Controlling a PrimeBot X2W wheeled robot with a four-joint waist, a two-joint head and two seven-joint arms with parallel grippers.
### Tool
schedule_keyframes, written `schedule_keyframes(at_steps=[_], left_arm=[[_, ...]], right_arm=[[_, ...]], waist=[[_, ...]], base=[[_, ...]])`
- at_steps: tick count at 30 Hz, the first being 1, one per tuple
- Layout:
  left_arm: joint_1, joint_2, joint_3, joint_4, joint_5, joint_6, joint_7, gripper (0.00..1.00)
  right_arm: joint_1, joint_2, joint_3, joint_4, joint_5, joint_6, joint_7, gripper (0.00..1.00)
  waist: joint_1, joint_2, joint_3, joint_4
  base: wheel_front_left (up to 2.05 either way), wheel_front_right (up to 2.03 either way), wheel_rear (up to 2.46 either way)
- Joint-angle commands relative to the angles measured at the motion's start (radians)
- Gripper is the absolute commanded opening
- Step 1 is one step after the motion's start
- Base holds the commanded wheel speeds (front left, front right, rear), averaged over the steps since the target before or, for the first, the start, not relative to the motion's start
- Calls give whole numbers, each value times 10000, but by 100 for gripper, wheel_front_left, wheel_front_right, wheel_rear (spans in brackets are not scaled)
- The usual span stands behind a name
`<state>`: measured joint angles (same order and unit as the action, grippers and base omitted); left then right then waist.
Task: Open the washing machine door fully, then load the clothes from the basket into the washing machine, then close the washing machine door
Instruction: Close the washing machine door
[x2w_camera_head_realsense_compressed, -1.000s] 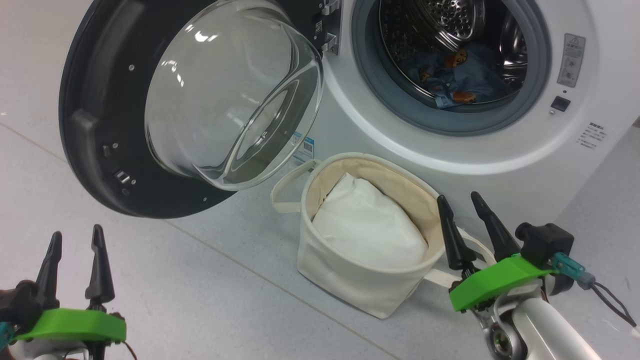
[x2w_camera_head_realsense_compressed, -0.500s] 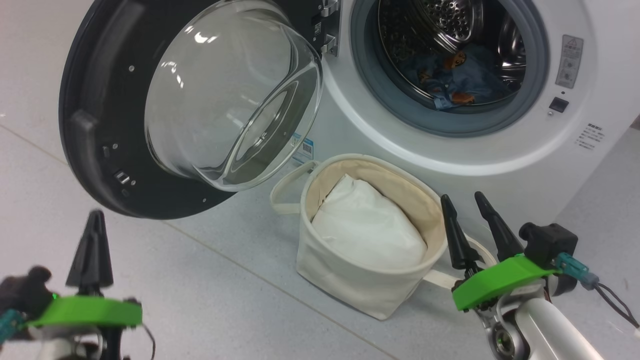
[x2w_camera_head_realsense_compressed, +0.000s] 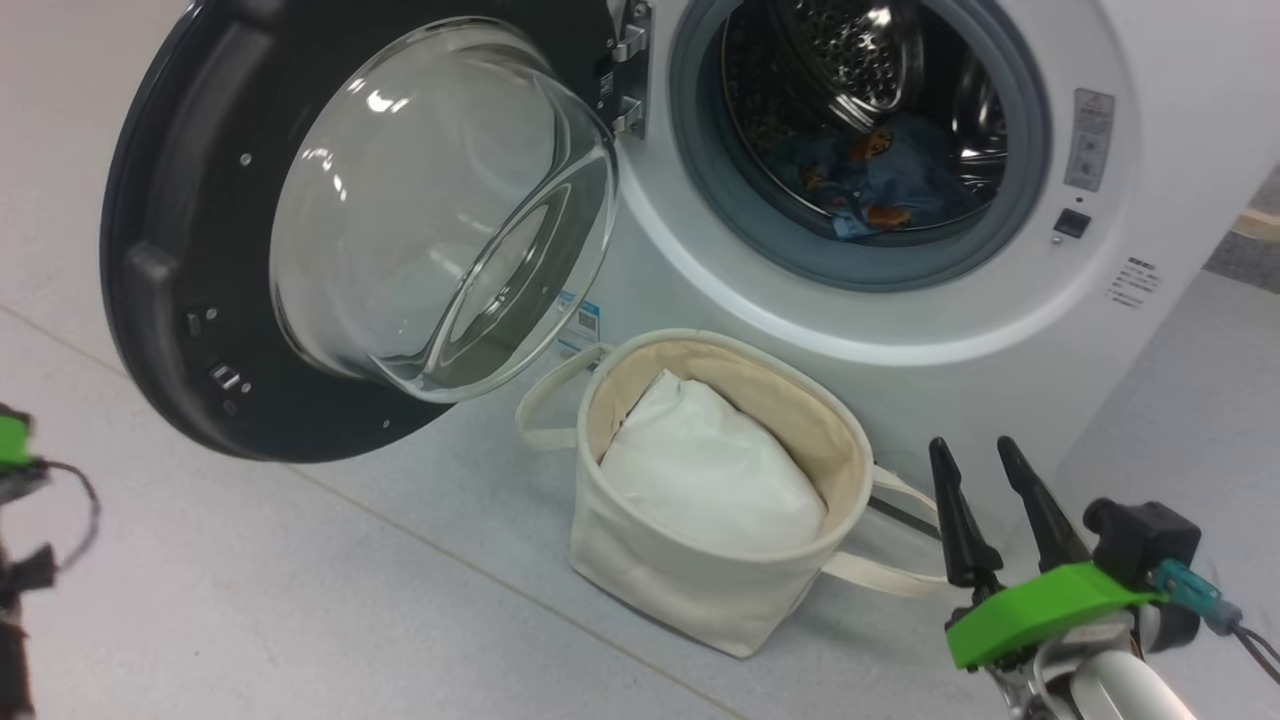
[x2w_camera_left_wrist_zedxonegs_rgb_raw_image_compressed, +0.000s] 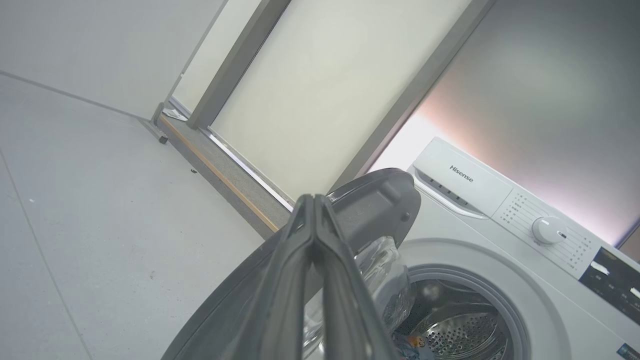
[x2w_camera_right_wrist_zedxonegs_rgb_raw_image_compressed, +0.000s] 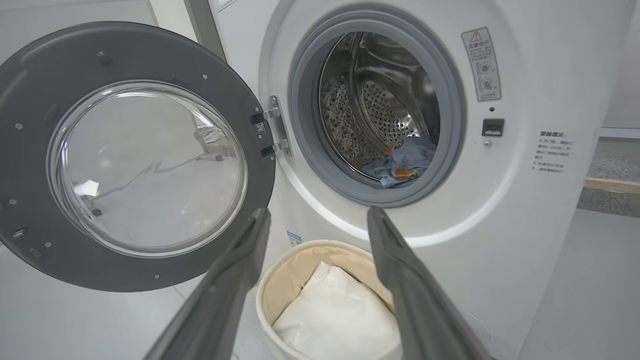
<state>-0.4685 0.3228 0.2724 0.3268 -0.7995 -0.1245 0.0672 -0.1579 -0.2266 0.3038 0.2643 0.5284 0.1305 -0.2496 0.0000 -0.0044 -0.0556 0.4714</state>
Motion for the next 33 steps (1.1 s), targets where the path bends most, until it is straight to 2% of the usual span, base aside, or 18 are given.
schedule_keyframes(at_steps=[1, 7, 9, 15, 25, 33], left_arm=[[-786, 492, 509, 23, -433, -53, 291, 0], [-1764, 919, 1215, 1890, -1496, 161, 968, 0], [-2235, 1031, 1569, 2890, -1948, 266, 1082, 0], [-2833, 1402, 1899, 4511, -2417, 193, 1239, 0], [-3480, 1847, 2230, 6191, -3229, -7, 1704, 0], [-3851, 1939, 2131, 7030, -3558, -45, 2405, 0]], right_arm=[[-57, -162, 59, -378, -87, 2, -122, 100], [393, -229, -19, -492, -117, 2, -122, 100], [595, -298, -79, -540, -140, 2, -122, 100], [629, -490, 3, -648, -198, 2, -122, 100], [395, -823, -107, -718, -324, 2, -122, 100], [238, -947, -135, -701, -421, 2, -122, 100]], waist=[[0, 0, -59, -69], [0, 0, -222, -312], [0, 0, -267, -442], [0, 0, -51, -934], [0, 0, 695, -1390], [0, 0, 1051, -1485]], base=[[0, 0, 0], [0, 0, 0], [0, 0, 0], [0, 0, 0], [0, 0, 0], [0, 0, 0]])
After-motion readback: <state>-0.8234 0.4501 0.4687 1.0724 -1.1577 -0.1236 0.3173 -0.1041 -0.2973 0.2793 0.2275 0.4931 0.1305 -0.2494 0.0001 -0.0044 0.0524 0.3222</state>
